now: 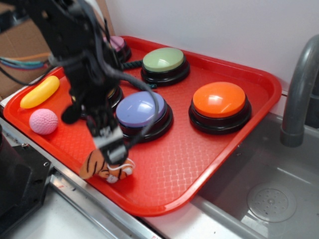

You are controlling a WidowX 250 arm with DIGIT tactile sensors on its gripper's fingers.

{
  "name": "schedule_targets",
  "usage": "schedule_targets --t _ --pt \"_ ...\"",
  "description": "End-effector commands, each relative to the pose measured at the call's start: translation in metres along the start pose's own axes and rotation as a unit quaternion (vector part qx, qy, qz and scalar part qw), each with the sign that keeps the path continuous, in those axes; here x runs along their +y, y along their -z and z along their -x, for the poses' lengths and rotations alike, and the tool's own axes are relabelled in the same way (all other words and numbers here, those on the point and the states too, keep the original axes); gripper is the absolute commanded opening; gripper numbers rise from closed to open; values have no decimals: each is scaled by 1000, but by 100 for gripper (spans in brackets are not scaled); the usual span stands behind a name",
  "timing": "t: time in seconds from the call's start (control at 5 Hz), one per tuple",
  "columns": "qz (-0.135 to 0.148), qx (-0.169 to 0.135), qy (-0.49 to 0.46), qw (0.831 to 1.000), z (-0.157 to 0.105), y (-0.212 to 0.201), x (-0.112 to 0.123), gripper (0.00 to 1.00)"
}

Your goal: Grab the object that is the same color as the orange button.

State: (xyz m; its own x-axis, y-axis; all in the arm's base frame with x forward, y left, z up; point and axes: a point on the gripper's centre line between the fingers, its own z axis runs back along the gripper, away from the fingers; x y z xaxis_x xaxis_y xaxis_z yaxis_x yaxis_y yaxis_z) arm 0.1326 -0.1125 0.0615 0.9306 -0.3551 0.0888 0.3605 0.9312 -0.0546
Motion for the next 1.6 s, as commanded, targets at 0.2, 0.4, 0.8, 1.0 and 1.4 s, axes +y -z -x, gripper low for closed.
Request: schedule_targets --t 0.2,0.4,0.8,1.0,1.4 --pt "10 -9 -20 1000 17 32 -1 88" --pt "11 -1 -31 999 20 31 2 0" --pt "3 29 -68 997 20 31 12 0" --pt "-12 28 -85 996 10 15 13 0" --pt "-51 3 -152 987 -5 -62 49 0"
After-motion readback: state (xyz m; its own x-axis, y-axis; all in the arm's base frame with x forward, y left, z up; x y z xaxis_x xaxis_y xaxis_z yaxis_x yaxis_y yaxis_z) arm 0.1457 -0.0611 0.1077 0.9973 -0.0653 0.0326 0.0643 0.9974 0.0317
